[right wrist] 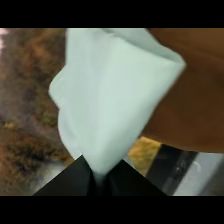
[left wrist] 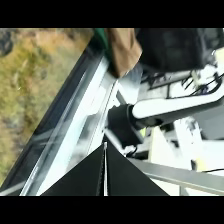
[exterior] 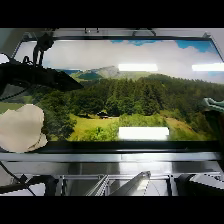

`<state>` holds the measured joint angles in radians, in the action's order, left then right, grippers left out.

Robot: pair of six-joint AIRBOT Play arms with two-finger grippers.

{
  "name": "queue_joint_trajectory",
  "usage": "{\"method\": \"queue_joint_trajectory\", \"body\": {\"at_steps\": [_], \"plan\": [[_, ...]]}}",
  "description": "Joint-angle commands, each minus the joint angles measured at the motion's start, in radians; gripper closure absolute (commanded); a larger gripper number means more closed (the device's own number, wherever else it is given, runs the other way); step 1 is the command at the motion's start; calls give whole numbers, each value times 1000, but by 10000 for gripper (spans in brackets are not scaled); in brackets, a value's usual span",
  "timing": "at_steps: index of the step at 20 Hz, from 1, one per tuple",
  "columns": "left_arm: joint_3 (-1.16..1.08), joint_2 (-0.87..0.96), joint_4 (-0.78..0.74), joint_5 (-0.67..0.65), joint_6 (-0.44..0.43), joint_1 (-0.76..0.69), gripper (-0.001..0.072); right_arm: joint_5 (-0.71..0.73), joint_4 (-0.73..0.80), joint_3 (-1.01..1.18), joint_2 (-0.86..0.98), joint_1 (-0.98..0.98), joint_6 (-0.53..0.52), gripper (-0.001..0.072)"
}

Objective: Fold the shirts.

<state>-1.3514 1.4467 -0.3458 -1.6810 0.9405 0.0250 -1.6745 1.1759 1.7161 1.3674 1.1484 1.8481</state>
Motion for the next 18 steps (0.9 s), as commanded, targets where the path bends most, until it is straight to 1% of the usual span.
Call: {"method": "queue_joint_trajectory", "body": {"at_steps": [1, 3, 5, 6, 9, 13, 15, 17, 18], "plan": [[0, 3, -57, 54, -2, -61, 704, -36, 70, 46, -8, 60, -35, 696], [0, 3, -55, 67, -2, -79, 705, -65, 93, 62, -8, 64, -56, 696], [0, 3, -55, 68, -2, -90, 704, -135, 200, 61, 5, 63, -79, 696], [0, 3, -55, 66, -2, -90, 704, -171, 272, 57, 18, 61, -111, 696], [0, 3, -55, 63, -2, -90, 704, -167, 400, -43, 17, 61, -112, 695], [0, 3, -55, 56, -2, -90, 704, -165, 528, -211, 46, 61, -95, 696], [0, 3, -55, 53, -2, -90, 704, -128, 602, -254, 75, 61, -108, 695], [0, 3, -55, 53, -2, -89, 704, -82, 605, -265, 105, 61, -125, 691], [0, 3, -55, 53, -2, -89, 704, -72, 605, -265, 117, 61, -125, 634]]}}
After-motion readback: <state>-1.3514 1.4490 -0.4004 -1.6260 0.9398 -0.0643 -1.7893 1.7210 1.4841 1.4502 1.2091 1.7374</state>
